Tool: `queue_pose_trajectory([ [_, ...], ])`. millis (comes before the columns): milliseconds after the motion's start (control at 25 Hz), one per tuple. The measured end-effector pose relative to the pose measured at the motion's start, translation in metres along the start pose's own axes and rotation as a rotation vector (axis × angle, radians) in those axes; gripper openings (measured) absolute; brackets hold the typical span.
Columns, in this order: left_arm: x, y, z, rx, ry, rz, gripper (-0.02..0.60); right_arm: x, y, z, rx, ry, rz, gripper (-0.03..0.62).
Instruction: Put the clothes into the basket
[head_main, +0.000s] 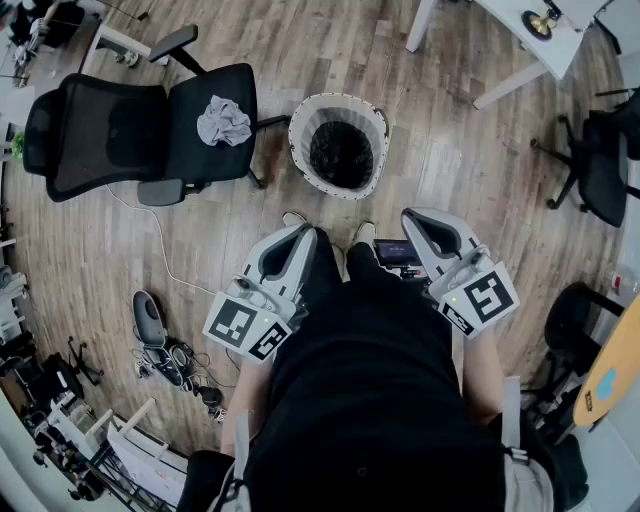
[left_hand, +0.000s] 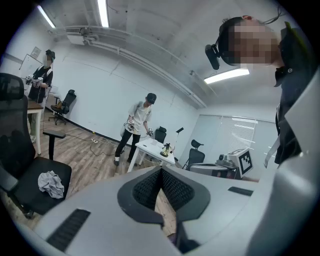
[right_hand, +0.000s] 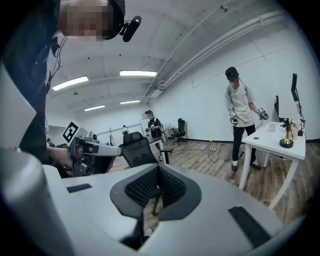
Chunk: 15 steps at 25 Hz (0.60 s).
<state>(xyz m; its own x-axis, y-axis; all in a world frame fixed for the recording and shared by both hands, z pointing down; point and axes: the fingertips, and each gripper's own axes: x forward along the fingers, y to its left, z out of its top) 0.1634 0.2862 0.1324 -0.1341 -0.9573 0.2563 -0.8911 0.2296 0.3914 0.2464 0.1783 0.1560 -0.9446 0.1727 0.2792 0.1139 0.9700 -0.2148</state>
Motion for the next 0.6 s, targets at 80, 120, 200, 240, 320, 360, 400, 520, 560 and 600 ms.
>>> queue_pose_trajectory([
  [80, 0.002, -0.006, -0.001, 0.004, 0.001, -0.002, 0.011, -0.006, -0.002, 0.0, -0.006, 0.001, -0.01, 0.015],
  [120, 0.003, -0.008, -0.002, 0.005, 0.002, -0.002, 0.012, -0.009, -0.003, 0.0, -0.007, 0.001, -0.014, 0.015],
  [200, 0.003, -0.011, -0.003, 0.007, 0.003, -0.002, 0.011, -0.012, -0.003, 0.0, -0.003, -0.004, -0.013, 0.015],
  [240, 0.002, -0.012, -0.004, 0.007, 0.004, 0.0, 0.011, -0.013, -0.002, 0.0, 0.001, -0.006, -0.01, 0.015],
  [320, 0.0, -0.013, -0.005, 0.007, 0.006, 0.005, 0.011, -0.015, -0.001, -0.001, 0.005, -0.01, -0.005, 0.015],
  [360, -0.001, -0.014, -0.006, 0.007, 0.008, 0.009, 0.012, -0.016, 0.0, -0.002, 0.007, -0.009, -0.004, 0.015],
  [400, -0.003, -0.014, -0.008, 0.008, 0.01, 0.013, 0.012, -0.017, 0.001, -0.003, 0.009, -0.009, -0.002, 0.015],
  [520, -0.009, -0.014, -0.011, 0.008, 0.016, 0.031, 0.011, -0.02, 0.004, -0.008, 0.022, -0.006, 0.004, 0.015],
  [560, -0.011, -0.014, -0.013, 0.007, 0.018, 0.038, 0.012, -0.02, 0.005, -0.01, 0.027, -0.005, 0.007, 0.015],
  [600, -0.013, -0.014, -0.013, 0.006, 0.018, 0.044, 0.012, -0.02, 0.006, -0.011, 0.03, -0.002, 0.009, 0.015],
])
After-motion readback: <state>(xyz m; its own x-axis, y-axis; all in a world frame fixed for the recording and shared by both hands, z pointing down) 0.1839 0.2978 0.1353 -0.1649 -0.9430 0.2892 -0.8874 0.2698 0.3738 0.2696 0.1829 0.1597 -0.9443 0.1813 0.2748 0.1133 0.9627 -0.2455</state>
